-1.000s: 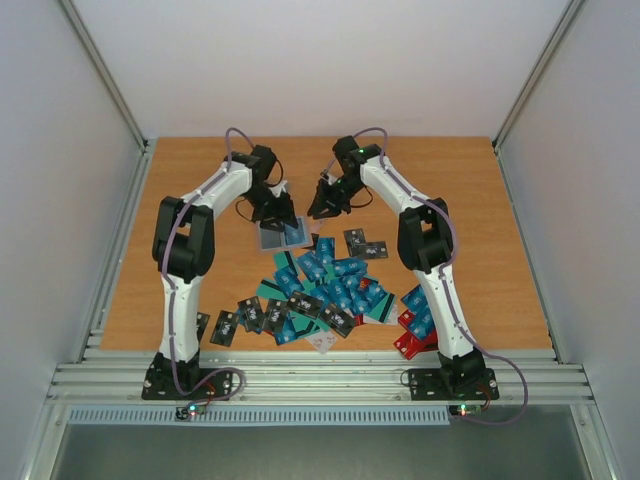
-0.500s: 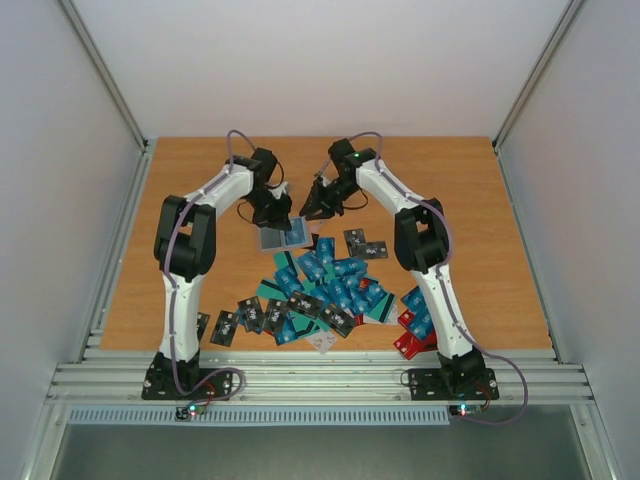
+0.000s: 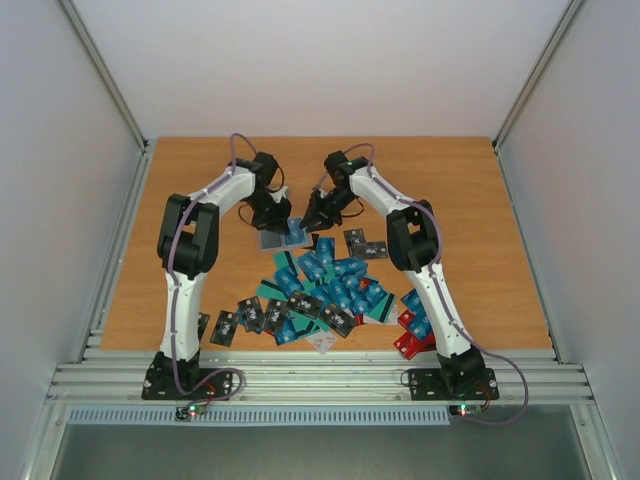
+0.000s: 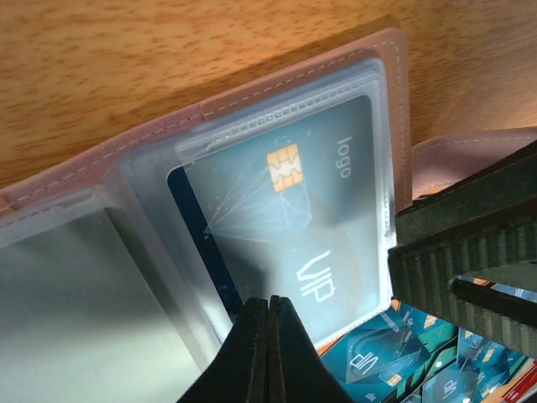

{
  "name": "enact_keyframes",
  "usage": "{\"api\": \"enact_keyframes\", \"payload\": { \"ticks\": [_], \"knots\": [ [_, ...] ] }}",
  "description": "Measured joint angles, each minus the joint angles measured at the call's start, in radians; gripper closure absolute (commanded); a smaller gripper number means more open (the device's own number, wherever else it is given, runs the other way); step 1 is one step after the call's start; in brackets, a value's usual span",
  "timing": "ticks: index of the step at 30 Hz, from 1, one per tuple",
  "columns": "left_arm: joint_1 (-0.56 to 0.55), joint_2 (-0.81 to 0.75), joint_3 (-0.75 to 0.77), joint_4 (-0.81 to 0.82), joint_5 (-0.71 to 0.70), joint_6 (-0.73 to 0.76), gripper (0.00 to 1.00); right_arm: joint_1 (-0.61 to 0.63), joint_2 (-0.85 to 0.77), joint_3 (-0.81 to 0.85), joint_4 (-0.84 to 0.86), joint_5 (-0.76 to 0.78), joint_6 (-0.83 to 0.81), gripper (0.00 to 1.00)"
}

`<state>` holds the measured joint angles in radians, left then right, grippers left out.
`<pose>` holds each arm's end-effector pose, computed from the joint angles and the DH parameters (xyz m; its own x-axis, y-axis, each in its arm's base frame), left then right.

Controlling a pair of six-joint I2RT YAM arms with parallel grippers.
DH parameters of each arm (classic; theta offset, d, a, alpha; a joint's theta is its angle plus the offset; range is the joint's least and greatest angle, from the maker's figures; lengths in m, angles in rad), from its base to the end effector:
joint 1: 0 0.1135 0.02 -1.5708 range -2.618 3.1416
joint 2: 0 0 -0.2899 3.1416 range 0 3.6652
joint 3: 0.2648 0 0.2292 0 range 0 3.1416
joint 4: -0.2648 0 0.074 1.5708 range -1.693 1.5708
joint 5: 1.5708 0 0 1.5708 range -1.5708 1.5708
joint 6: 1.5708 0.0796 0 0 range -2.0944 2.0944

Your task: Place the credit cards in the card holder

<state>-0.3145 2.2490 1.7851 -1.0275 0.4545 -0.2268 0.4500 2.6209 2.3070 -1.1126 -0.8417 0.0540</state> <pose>0.4058 -0.1688 0.1489 -0.9936 0.1108 0.0211 0.0899 0.8914 -0.4443 0.4412 0.2791 0.1208 -0.9106 -0.3999 -0.1038 -0.3377 0.5757 0.7447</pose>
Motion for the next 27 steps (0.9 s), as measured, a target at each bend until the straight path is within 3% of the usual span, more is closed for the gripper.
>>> {"api": "enact_keyframes", "payload": {
  "ticks": [27],
  "knots": [
    [0.008, 0.028, 0.0, 0.0, 0.021, 0.008, 1.0, 0.011, 0.013, 0.018, -0.017, 0.0, -0.02, 0.76]
  ]
}}
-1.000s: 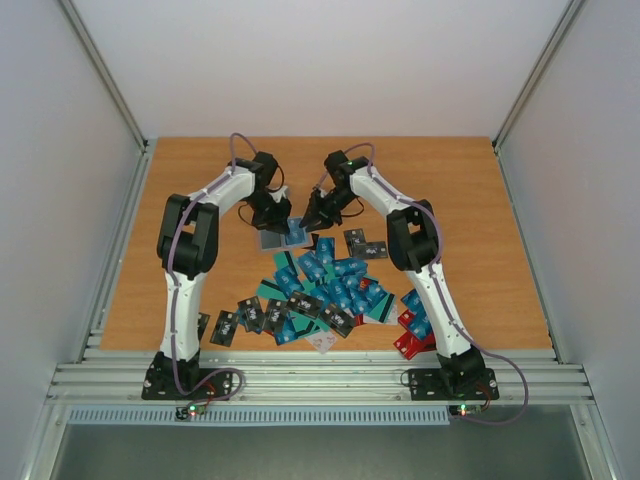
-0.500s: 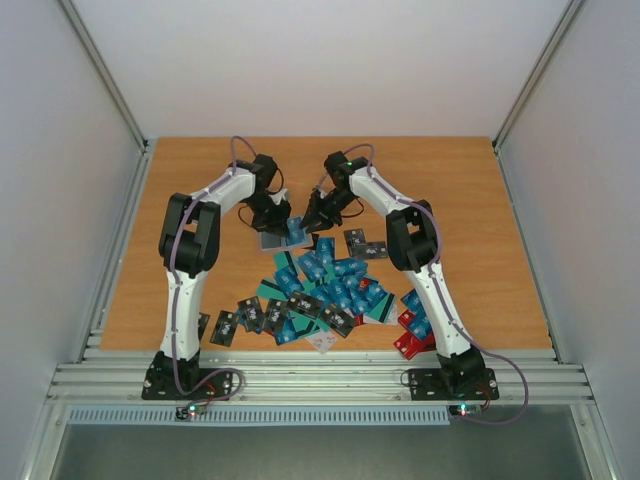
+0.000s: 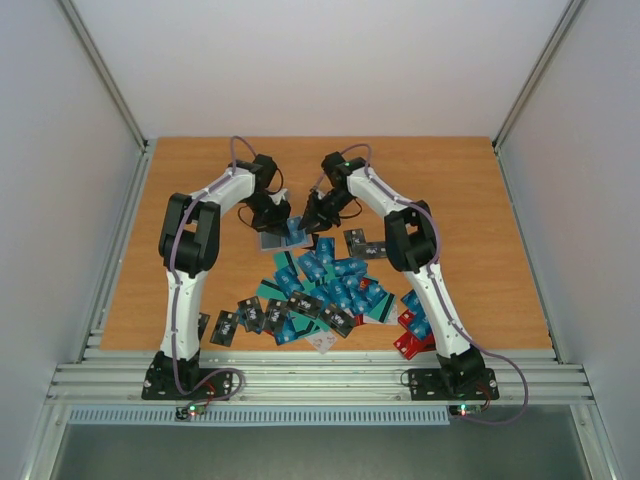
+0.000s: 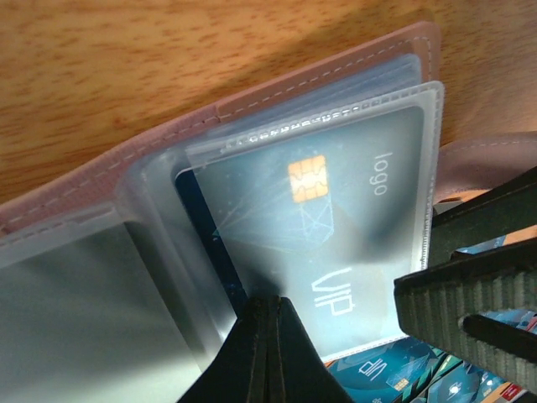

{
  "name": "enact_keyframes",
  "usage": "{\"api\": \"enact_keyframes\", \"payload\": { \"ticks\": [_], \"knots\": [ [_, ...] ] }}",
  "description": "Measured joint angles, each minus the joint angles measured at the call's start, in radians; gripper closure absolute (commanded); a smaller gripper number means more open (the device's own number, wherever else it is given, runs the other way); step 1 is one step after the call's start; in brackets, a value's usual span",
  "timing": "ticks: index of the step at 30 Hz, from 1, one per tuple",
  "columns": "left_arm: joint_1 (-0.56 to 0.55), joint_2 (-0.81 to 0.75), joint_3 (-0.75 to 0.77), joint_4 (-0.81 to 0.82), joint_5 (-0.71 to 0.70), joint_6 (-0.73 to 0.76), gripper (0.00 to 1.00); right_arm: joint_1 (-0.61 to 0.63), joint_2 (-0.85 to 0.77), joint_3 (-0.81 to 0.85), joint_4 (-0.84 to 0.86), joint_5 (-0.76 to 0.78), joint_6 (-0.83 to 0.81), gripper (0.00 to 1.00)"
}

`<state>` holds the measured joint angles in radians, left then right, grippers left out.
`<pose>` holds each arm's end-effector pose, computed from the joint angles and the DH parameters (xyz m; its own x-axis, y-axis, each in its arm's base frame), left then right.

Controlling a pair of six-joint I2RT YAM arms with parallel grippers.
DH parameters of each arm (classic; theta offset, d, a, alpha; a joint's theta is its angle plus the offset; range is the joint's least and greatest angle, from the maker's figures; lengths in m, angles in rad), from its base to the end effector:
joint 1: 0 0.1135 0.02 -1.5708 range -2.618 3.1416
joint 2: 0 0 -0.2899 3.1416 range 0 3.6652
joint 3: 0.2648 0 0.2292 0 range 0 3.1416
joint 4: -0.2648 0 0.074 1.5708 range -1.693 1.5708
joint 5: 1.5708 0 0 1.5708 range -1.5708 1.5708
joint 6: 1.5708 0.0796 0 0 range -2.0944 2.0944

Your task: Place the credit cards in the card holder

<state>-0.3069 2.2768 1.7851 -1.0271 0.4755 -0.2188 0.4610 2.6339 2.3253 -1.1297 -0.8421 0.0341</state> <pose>0.4074 -0.1673 0.1380 -0.9925 0.1121 0.0485 0.0777 0.8858 -0.4576 0.4385 0.2841 0.1185 -0.9004 -0.4218 -0.1068 -0.3540 0.5673 0.7436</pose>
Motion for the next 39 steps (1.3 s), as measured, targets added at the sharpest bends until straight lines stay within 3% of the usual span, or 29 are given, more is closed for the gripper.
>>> {"api": "enact_keyframes", "payload": {
  "ticks": [17, 39],
  "knots": [
    [0.0, 0.0, 0.003, -0.003, 0.004, -0.001, 1.0, 0.025, 0.0, 0.023, -0.04, 0.051, -0.055, 0.82],
    [0.035, -0.112, 0.024, -0.017, 0.01, -0.013, 1.0, 0.056, 0.0, 0.058, -0.057, 0.072, -0.031, 0.78]
  ]
}}
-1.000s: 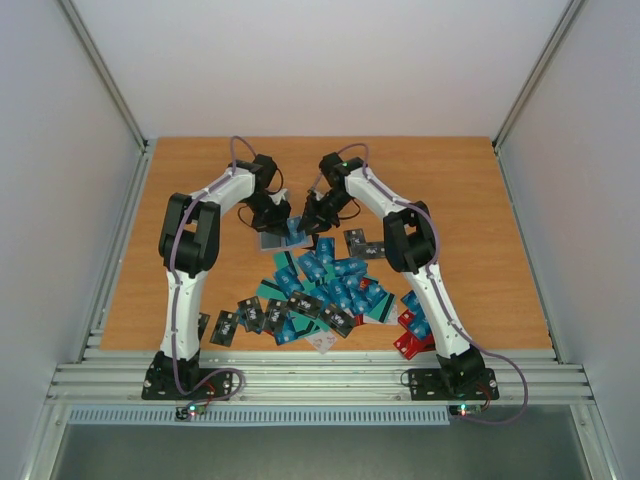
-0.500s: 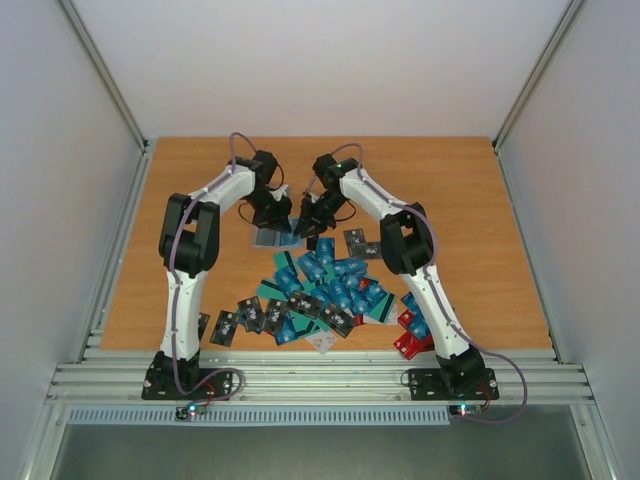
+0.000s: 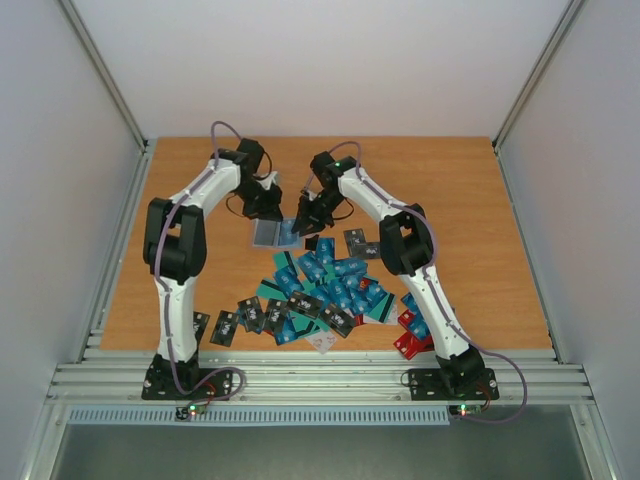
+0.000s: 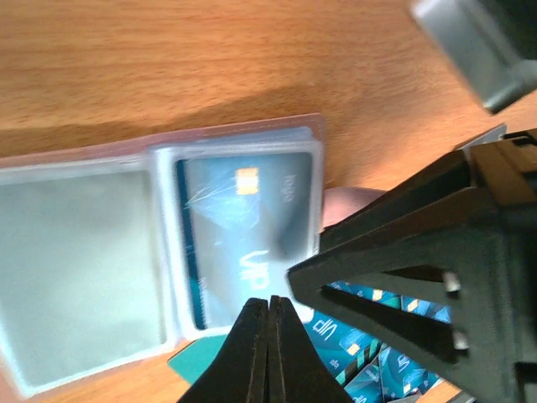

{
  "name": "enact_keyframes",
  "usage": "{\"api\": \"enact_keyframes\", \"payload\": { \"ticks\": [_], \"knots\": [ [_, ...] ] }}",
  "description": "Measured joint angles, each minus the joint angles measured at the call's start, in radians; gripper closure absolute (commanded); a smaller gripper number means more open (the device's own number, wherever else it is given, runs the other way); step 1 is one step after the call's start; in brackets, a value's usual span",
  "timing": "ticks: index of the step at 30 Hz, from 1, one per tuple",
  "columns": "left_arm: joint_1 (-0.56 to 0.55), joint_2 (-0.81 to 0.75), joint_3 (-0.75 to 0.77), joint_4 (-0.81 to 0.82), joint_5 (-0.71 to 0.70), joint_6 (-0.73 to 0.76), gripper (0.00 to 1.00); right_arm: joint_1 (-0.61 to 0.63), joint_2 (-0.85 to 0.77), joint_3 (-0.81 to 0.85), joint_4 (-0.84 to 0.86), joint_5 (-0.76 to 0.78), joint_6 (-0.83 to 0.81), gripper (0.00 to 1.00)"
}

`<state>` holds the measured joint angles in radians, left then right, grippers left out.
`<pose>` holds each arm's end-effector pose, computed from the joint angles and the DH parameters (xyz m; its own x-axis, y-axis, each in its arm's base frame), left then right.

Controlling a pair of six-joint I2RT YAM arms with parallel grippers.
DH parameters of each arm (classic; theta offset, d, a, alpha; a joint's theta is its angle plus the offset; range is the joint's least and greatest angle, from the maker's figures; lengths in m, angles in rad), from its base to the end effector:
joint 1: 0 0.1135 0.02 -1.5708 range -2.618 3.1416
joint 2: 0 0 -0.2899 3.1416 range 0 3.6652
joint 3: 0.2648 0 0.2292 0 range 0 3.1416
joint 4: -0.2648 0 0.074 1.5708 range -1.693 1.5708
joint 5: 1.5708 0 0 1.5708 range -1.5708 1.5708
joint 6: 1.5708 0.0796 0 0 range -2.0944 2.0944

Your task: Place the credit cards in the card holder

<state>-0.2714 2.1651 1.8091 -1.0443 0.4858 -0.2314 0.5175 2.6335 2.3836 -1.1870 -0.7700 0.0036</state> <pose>0.4092 -0.1524 0.1905 -0.9960 0.0667 -0.0596 0.0873 0.8691 -0.4868 0.4245 0.3054 0.1280 -0.8628 -0.4882 -0.1310 -0.4328 0.5797 0.6904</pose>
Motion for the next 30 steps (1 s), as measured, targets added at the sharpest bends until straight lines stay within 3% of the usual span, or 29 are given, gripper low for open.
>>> {"api": "enact_keyframes", "payload": {
  "ticks": [9, 30],
  "knots": [
    [0.097, -0.032, -0.124, 0.017, -0.008, 0.0, 1.0, 0.005, 0.0, 0.068, -0.007, 0.003, 0.026, 0.77],
    [0.166, -0.102, -0.29, 0.081, -0.07, -0.023, 1.0, 0.035, 0.065, 0.168, 0.012, -0.047, 0.075, 0.72]
  ]
}}
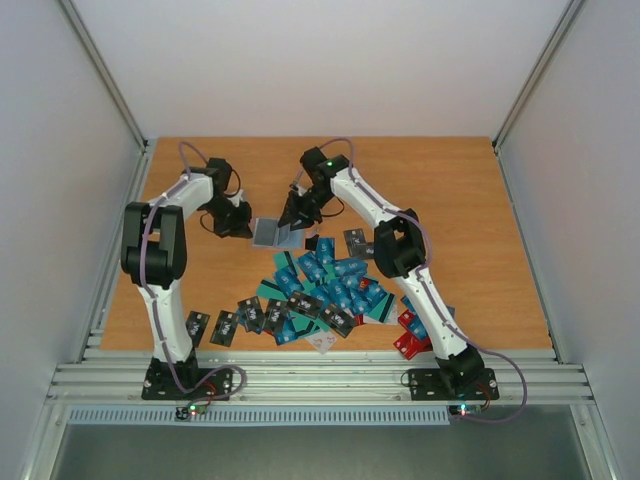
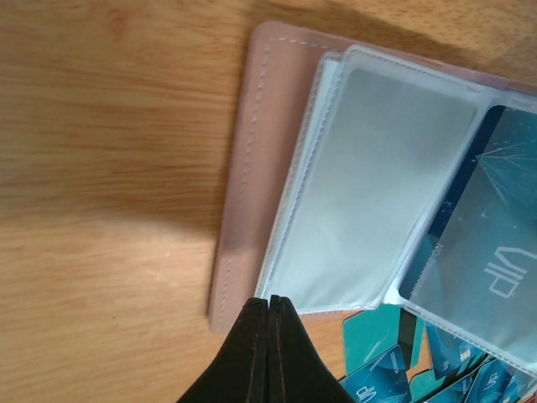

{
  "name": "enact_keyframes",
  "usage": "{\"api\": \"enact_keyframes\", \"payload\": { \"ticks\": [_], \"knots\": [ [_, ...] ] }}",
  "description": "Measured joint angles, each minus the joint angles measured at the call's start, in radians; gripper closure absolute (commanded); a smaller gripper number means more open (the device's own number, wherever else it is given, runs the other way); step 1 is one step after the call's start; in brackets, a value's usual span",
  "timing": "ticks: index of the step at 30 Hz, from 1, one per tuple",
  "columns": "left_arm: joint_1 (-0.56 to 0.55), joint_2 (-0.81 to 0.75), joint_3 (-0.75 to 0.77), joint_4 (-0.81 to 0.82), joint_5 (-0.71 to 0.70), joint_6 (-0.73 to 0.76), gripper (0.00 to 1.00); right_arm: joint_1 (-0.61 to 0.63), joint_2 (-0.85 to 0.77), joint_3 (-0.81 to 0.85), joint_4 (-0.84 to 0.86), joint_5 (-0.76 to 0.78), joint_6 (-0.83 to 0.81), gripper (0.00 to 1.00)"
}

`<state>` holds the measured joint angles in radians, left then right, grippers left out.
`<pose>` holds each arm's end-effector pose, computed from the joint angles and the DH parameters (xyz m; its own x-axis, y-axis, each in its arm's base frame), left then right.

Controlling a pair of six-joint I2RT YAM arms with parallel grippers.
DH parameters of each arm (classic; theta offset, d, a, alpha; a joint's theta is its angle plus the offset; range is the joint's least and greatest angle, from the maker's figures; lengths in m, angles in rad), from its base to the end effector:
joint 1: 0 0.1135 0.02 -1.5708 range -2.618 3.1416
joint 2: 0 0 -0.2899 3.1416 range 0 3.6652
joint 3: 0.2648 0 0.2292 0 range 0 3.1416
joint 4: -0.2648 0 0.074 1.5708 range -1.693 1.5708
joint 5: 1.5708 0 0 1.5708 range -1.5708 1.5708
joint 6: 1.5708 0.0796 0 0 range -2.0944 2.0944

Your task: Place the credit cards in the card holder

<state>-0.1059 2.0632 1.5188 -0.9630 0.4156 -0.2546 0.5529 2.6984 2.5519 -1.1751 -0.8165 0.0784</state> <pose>0.3811 -0.0728 0.1592 -0.9912 -0.1263 0.0402 -0.1317 0.9044 -0.4059 0.4301 0.3336 0.1403 -0.8623 -0.4691 -0.1906 -0.4464 0.5267 0.7234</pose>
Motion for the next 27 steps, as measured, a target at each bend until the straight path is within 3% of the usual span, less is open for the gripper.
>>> {"api": "enact_keyframes", "payload": {
  "ticks": [11, 27],
  "knots": [
    [0.039, -0.097, -0.09, 0.044, -0.009, -0.034, 1.0, 0.007, 0.027, 0.002, 0.089, -0.051, 0.064, 0.65],
    [0.039, -0.254, -0.148, 0.046, -0.002, -0.048, 1.0, 0.027, 0.082, 0.083, 0.291, -0.153, 0.216, 0.42]
  ]
}}
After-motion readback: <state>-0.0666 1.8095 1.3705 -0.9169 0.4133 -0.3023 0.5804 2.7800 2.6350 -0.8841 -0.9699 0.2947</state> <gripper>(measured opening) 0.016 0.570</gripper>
